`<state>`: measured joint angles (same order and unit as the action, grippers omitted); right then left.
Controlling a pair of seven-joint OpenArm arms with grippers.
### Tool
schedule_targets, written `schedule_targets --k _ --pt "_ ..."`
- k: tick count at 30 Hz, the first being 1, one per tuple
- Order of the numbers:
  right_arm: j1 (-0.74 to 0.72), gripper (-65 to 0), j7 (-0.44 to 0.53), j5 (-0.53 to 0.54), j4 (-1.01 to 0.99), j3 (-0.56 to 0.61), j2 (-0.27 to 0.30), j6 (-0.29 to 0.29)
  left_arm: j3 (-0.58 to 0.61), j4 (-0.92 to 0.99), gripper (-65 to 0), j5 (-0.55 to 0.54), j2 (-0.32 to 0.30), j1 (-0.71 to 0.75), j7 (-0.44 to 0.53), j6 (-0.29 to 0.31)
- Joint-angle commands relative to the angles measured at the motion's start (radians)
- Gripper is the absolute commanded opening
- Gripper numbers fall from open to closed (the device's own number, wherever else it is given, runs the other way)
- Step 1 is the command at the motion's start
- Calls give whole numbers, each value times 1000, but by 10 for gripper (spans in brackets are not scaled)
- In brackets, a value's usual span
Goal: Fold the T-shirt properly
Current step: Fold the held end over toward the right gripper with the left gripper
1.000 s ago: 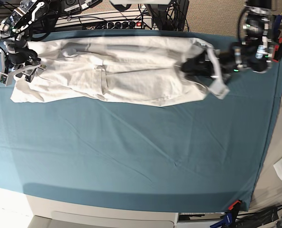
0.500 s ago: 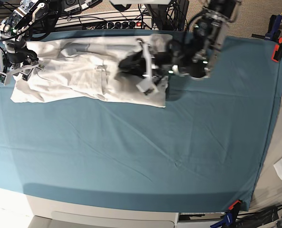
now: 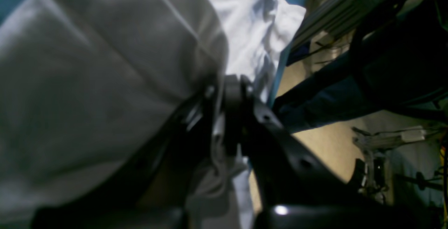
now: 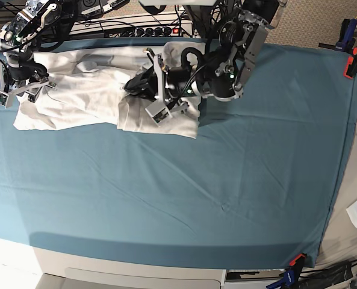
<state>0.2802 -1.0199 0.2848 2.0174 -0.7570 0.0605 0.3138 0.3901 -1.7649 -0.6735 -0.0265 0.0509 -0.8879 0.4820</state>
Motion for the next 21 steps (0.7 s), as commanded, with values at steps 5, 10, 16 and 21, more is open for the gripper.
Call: schedule_targets --k 5,10,16,21 --pt "-3 -403 25 2 17 -4 11 1 -9 -15 -650 8 13 -49 35 4" --pt "-3 -403 25 2 17 -4 11 1 -21 -14 -650 8 13 -51 42 -40" --pt "-3 -403 27 3 16 -3 -8 1 -19 28 -650 -15 43 -51 43 -41" --pt "-3 -403 29 2 16 -3 -13 2 -19 68 -650 -14 97 -51 43 -41"
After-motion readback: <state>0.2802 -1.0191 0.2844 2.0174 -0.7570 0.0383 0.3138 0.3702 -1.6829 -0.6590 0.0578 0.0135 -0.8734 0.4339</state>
